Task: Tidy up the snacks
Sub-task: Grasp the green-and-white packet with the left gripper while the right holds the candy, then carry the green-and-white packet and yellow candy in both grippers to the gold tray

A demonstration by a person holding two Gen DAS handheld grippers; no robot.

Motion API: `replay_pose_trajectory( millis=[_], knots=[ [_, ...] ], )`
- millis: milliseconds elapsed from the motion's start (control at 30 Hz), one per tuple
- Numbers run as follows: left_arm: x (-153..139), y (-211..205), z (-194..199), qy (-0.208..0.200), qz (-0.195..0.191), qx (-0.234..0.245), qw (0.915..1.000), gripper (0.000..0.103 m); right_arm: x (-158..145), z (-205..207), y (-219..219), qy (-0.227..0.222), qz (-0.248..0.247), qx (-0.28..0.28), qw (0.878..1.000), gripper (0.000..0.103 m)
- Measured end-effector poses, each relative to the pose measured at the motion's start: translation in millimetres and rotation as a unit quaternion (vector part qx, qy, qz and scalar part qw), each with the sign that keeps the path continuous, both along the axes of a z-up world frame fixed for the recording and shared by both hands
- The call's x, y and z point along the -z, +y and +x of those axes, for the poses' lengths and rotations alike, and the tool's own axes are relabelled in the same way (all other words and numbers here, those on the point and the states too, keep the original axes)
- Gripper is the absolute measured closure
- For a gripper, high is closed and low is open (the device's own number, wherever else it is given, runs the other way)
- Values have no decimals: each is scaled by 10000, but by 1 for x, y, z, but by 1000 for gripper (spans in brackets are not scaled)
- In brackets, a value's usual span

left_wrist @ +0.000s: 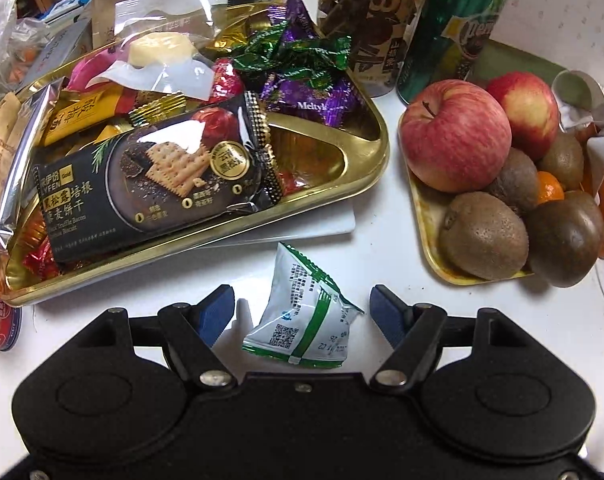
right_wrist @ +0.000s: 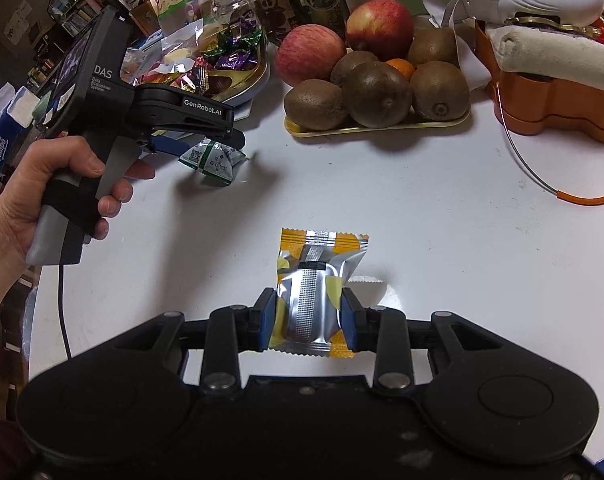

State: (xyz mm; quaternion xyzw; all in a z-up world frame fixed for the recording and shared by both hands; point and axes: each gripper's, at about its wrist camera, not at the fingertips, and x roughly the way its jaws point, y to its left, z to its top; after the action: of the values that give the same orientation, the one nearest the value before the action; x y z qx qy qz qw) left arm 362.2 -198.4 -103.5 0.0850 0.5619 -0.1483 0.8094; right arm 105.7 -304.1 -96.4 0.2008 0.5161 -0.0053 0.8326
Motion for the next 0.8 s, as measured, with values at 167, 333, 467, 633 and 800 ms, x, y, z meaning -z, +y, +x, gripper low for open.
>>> replay_pose_trajectory(
  millis=[167, 333, 467, 633, 800],
  knots=[
    [7, -7, -1, 10, 92, 80, 9999, 43, -3, -2, 0, -41, 15, 10, 10000, 67],
    [13, -11, -2, 74, 98, 132, 9998, 60, -3, -3, 0, -42, 18, 31, 10000, 67],
    [13, -6, -5, 64, 34, 32, 10000, 61, -3, -2, 0, -38, 15, 32, 10000, 67],
    [12, 6, -14, 30, -54, -86, 9999, 62, -3, -1, 1, -17, 8, 27, 10000, 67],
    [12, 15, -27, 23, -57, -90, 9999, 62, 0, 1, 0, 23, 7, 59, 10000, 67]
  ],
)
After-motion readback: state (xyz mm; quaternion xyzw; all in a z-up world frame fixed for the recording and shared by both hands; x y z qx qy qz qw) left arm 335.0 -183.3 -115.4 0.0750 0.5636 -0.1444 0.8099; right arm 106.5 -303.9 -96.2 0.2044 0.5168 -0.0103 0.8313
